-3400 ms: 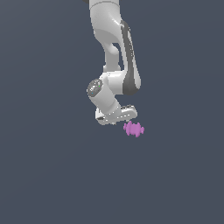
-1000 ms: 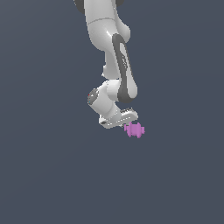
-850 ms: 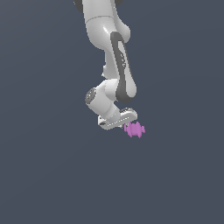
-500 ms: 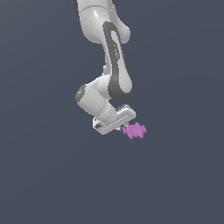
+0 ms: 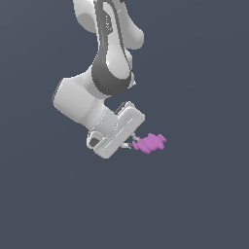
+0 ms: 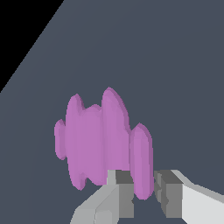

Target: Pick up the object and move it to a goal position.

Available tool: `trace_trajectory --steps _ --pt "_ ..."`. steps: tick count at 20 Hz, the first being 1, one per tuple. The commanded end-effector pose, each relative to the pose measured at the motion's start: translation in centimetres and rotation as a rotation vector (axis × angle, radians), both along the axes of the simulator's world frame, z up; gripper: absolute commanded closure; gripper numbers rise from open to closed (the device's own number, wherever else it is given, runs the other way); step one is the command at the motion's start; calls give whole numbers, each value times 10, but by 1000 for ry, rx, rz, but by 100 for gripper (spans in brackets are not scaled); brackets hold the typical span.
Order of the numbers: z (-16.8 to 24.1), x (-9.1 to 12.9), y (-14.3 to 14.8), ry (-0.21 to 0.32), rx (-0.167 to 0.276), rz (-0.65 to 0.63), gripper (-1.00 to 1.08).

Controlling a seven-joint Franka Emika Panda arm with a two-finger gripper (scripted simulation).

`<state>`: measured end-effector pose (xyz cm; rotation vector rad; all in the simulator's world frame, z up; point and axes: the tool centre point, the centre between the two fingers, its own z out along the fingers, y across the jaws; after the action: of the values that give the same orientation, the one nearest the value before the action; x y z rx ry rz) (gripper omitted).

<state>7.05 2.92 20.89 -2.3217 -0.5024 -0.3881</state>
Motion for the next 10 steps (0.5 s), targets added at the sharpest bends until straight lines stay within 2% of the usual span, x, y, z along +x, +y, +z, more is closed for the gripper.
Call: trace_trajectory --steps 1,10 --pt "30 13 -7 -69 27 47 108" --pt "127 42 -30 -282 116 192 108"
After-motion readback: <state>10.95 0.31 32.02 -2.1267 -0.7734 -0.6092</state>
